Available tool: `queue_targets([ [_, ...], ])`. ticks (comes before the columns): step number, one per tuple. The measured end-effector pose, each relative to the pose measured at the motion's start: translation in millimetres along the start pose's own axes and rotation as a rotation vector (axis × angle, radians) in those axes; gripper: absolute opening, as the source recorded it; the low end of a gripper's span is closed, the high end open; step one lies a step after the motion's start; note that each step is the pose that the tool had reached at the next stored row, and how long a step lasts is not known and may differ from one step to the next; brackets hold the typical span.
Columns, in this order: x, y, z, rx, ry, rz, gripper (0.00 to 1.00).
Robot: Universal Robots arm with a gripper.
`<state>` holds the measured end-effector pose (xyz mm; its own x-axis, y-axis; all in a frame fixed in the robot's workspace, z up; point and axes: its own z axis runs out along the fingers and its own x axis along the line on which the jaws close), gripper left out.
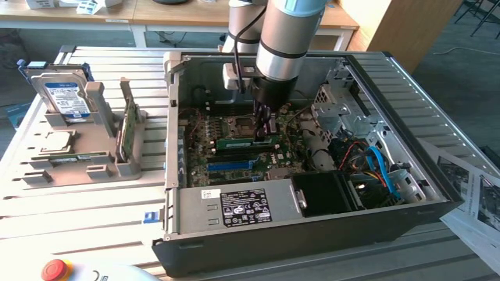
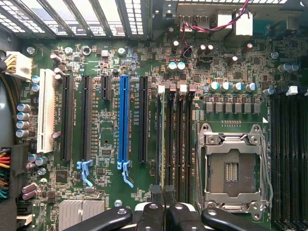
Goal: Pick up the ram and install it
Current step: 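Insert the ram into the slot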
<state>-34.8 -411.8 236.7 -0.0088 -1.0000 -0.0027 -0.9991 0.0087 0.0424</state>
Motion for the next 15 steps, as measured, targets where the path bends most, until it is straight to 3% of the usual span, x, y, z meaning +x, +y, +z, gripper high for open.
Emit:
queue_targets([
  [15, 1.5, 1.1, 0.4, 0.0006, -0.0003, 0.000, 0.12],
])
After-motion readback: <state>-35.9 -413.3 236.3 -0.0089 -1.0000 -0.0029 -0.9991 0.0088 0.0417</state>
